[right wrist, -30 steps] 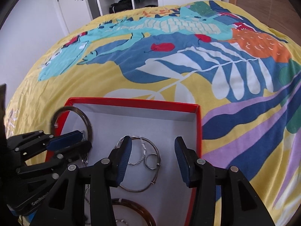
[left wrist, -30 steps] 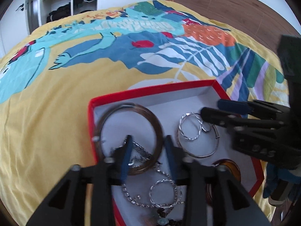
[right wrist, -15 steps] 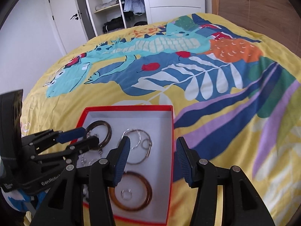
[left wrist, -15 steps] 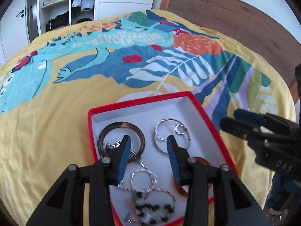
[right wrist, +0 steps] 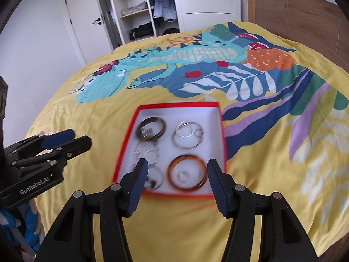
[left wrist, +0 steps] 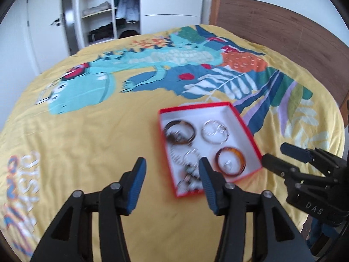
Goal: Organize jewelry
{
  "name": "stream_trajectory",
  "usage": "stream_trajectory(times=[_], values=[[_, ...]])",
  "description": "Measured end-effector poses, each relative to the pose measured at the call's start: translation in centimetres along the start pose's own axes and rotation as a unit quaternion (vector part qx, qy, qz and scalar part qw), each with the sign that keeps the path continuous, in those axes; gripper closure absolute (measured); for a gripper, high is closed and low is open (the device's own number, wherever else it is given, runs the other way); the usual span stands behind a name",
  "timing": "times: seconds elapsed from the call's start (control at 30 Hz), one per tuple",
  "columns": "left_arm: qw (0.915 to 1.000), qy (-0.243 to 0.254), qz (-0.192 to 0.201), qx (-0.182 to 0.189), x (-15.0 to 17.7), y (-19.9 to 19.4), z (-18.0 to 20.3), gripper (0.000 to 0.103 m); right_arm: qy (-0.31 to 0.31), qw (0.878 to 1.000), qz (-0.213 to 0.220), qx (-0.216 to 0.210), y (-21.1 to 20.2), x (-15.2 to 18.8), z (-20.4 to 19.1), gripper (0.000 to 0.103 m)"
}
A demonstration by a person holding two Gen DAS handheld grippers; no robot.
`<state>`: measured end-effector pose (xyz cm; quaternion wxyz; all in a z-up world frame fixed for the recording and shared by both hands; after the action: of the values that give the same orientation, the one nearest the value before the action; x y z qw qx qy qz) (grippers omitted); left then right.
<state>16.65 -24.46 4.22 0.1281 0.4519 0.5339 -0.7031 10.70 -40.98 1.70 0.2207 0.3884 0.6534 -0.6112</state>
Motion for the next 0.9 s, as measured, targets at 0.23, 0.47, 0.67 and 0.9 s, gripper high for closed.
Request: stream_trajectory(times=[0.23, 0.47, 0.67, 0.9], values=[[0.9987, -0.014, 0.003, -0.049, 3.0, -6.7, -3.3, 0.047, -0.008, 1.000, 0.005, -0.018, -3.4, 1.7, -4.6, 0.046], [0.9958, -0.032, 0.017, -0.085, 5.0, -11.9, -6.3, 0.042, -0.031, 0.999, 0.017, -0.031, -6.6, 2.7, -8.7, 0.036], [0.9938, -0.039, 0.024, -0.101, 6.7, -14.7, -7.7, 0.041, -0.048, 0.998, 0.022, -0.041, -8.6, 3.7, -11.1, 0.034], [0.9905, -0.056, 0.033, -0.121, 8.8, -17.6, -9.3, 0.041, -0.057, 0.997, 0.029, -0.049, -10.2, 4.9, -12.8, 0.031]])
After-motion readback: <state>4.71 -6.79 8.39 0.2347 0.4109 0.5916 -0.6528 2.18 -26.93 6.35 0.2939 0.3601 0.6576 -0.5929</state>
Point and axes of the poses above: each gripper's, at about its wrist camera, not at the fingertips, and y roughly the way its jaws point, z to its right, x to its underside, the point moved 3 cm from there along y, roughly the way its jaws point, and after that the axes turned 10 degrees about z, right-handed, at the moved point
